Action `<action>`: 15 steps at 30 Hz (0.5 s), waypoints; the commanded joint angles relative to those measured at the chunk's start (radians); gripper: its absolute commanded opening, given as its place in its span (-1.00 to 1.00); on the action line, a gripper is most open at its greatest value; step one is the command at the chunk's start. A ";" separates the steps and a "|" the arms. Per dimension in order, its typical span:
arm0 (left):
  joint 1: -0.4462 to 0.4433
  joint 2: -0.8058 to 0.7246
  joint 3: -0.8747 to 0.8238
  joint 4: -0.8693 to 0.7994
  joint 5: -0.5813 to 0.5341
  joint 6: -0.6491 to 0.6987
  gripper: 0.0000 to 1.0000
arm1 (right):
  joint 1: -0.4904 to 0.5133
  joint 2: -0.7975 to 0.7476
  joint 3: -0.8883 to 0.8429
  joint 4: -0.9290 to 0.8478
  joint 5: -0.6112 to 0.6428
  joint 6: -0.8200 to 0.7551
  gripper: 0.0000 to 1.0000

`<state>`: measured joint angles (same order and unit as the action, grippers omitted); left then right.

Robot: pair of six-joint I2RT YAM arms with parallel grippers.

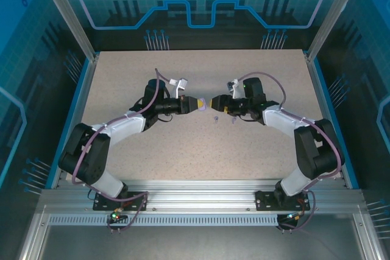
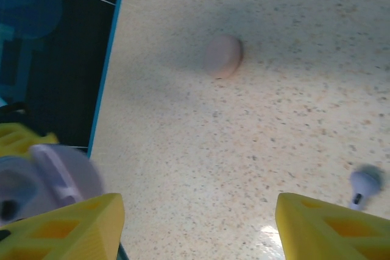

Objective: Insert the wireless bluetooth earbuds into the charging case

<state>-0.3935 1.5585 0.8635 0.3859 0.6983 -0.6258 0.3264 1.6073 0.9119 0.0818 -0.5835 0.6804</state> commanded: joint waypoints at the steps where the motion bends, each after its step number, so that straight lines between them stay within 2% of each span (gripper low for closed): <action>1: -0.003 -0.036 0.029 0.015 0.033 0.014 -1.00 | -0.013 0.000 -0.009 0.000 -0.001 0.011 0.33; 5: -0.002 -0.036 0.025 0.018 0.034 0.014 -1.00 | -0.022 -0.064 -0.026 -0.036 -0.012 -0.016 0.32; 15: -0.002 -0.024 0.051 0.063 0.105 -0.024 -1.00 | -0.038 -0.165 -0.067 -0.021 -0.184 -0.087 0.15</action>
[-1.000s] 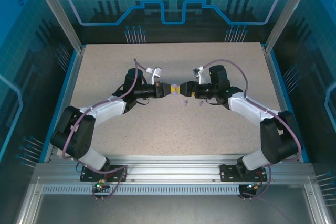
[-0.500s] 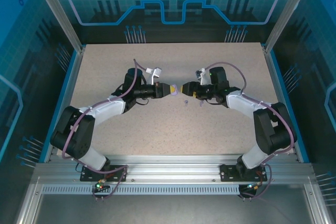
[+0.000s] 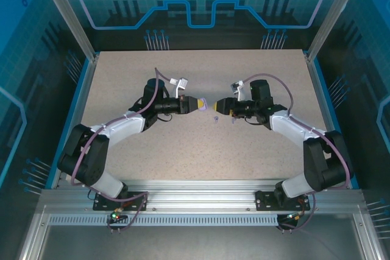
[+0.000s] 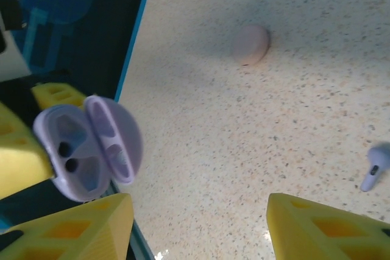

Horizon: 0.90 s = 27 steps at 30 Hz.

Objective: Insert the wireless bluetooth earbuds into the charging case

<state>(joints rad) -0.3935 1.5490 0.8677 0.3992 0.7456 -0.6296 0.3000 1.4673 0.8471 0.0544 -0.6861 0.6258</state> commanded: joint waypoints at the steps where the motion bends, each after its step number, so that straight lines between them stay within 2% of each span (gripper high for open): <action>1: -0.004 -0.014 0.050 0.051 0.063 -0.023 -1.00 | -0.010 -0.024 0.004 0.004 -0.084 -0.031 0.12; 10: -0.005 -0.019 0.068 0.064 0.085 -0.039 -1.00 | -0.009 0.013 0.076 0.033 -0.094 0.006 -0.01; 27: -0.011 -0.015 0.079 0.056 0.085 -0.033 -1.00 | 0.037 0.017 0.114 0.015 -0.083 0.009 -0.07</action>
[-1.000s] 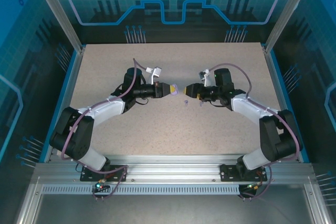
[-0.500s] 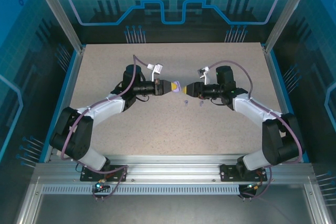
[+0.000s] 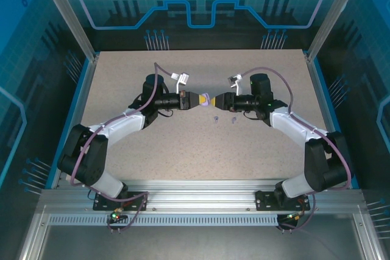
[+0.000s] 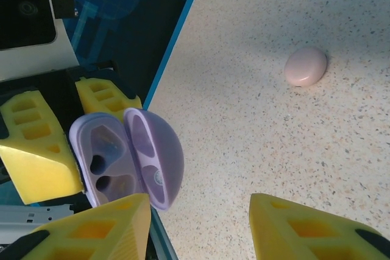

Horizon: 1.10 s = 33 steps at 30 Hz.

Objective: Insert the wireless bluetooth earbuds into the charging case

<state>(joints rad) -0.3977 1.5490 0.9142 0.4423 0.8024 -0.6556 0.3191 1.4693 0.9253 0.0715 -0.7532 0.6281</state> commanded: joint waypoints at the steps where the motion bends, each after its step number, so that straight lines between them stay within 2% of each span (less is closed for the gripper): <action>1: -0.006 -0.015 0.031 0.013 0.028 -0.007 -1.00 | 0.023 0.020 0.041 -0.005 -0.013 0.006 -0.08; 8: -0.007 -0.018 0.032 0.013 0.025 -0.004 -1.00 | 0.035 0.047 0.056 -0.012 -0.002 0.005 -0.16; 21: -0.009 -0.020 0.037 0.012 0.026 -0.003 -1.00 | 0.038 0.079 0.063 -0.012 0.014 0.013 -0.49; 28: -0.014 -0.015 0.023 0.021 0.023 -0.005 -1.00 | 0.067 0.105 0.128 -0.022 -0.008 0.009 -0.54; 33: -0.014 -0.021 0.012 0.030 0.016 -0.006 -1.00 | 0.080 0.108 0.147 -0.044 -0.005 -0.004 -0.89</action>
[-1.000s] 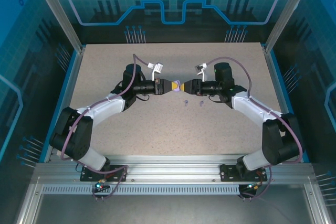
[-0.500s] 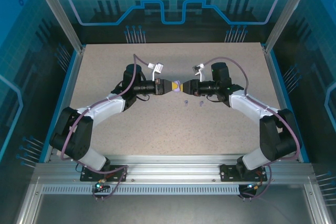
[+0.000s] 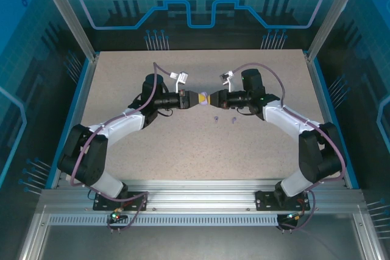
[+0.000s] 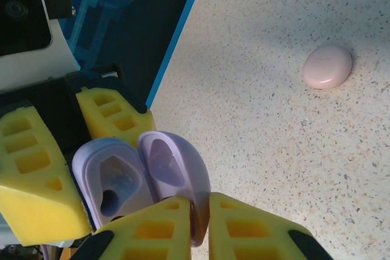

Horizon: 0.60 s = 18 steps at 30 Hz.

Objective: Insert the wireless bluetooth earbuds into the charging case

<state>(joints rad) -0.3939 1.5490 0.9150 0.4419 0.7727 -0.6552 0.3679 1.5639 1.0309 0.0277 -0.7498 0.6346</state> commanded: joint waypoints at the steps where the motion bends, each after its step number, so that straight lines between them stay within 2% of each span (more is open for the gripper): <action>1: -0.018 -0.023 0.009 0.032 0.044 -0.006 -1.00 | 0.031 0.013 0.045 -0.007 -0.005 -0.013 -1.00; 6: -0.018 -0.032 0.003 0.020 0.024 0.000 -1.00 | 0.029 0.003 0.046 -0.048 0.032 -0.030 -1.00; 7: -0.017 -0.037 0.001 0.011 0.016 0.008 -0.84 | 0.028 0.001 0.047 -0.058 0.043 -0.032 -1.00; 10: -0.016 -0.051 -0.012 -0.008 -0.020 0.021 0.01 | 0.027 -0.001 0.067 -0.136 0.097 -0.064 -1.00; 12: -0.015 -0.065 -0.021 -0.021 -0.048 0.030 0.44 | 0.028 0.002 0.084 -0.198 0.142 -0.095 -1.00; 16: -0.005 -0.107 -0.038 -0.057 -0.105 0.054 0.96 | 0.013 0.008 0.098 -0.281 0.211 -0.137 -1.00; 18: -0.002 -0.134 -0.041 -0.098 -0.150 0.076 0.97 | 0.004 0.004 0.097 -0.301 0.231 -0.149 -1.00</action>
<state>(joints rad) -0.4030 1.4662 0.8875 0.3939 0.6910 -0.6247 0.3809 1.5639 1.1061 -0.1795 -0.5800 0.5362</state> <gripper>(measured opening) 0.982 0.050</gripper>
